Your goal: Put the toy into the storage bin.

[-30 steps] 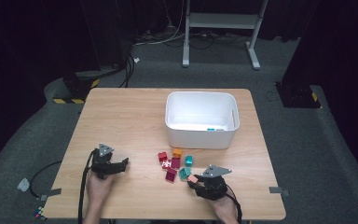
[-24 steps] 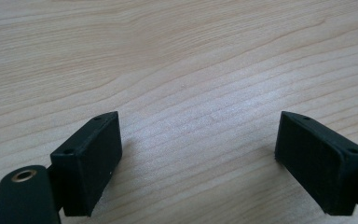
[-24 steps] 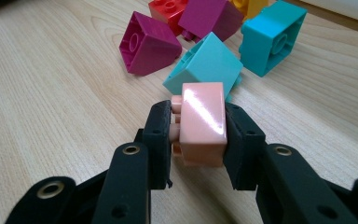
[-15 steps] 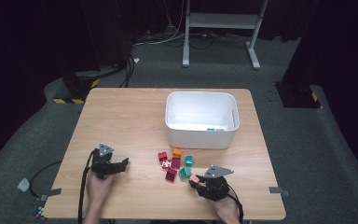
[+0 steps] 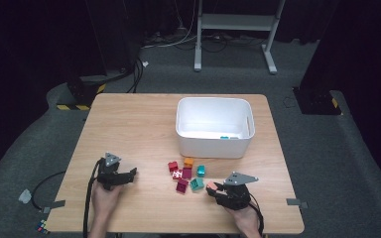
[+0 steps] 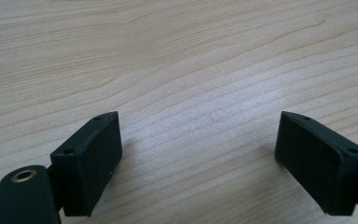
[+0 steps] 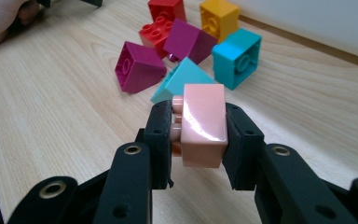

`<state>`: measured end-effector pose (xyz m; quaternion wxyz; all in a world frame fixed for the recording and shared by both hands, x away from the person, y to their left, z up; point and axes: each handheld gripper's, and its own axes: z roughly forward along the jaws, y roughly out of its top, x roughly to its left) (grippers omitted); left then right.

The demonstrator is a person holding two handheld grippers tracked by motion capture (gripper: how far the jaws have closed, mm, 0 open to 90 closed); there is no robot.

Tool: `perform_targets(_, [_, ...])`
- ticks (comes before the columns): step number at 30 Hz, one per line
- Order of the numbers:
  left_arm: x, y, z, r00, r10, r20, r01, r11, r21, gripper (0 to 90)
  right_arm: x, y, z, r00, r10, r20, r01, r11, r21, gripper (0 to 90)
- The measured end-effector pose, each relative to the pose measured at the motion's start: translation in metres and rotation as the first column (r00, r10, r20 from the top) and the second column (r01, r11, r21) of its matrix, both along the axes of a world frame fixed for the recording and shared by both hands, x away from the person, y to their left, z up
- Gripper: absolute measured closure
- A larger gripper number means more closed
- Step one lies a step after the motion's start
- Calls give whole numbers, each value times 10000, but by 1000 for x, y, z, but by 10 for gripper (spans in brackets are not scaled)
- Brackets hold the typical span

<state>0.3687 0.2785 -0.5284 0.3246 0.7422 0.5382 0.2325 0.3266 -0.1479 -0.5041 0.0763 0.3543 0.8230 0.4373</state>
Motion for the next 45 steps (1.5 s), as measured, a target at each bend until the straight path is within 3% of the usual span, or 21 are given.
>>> perform_targets(16, [0, 0, 0, 10000, 8, -15, -8, 10000, -17, 149, 11, -14, 24, 9985, -413, 350, 410, 9991, 100, 665])
perform_targets(22, [0, 0, 0, 10000, 12, -13, -12, 10000, -21, 150, 20, -23, 41, 9973, -631, 378, 612, 9969, 485, 665])
perform_targets(37, [0, 0, 0, 10000, -6, -15, 6, 10000, -21, 148, 37, -33, 78, 9934, -833, 784, 799, 9958, 445, 666])
perform_targets(43, [0, 0, 0, 10000, -6, -15, 6, 10000, -19, 148, 48, -41, 89, 9933, -1013, 548, 954, 9903, 1009, 666])
perform_targets(45, [0, 0, 0, 10000, -4, -13, 4, 10000, -18, 149, 50, -42, 96, 9927, -1015, 657, 944, 9902, 1025, 667])
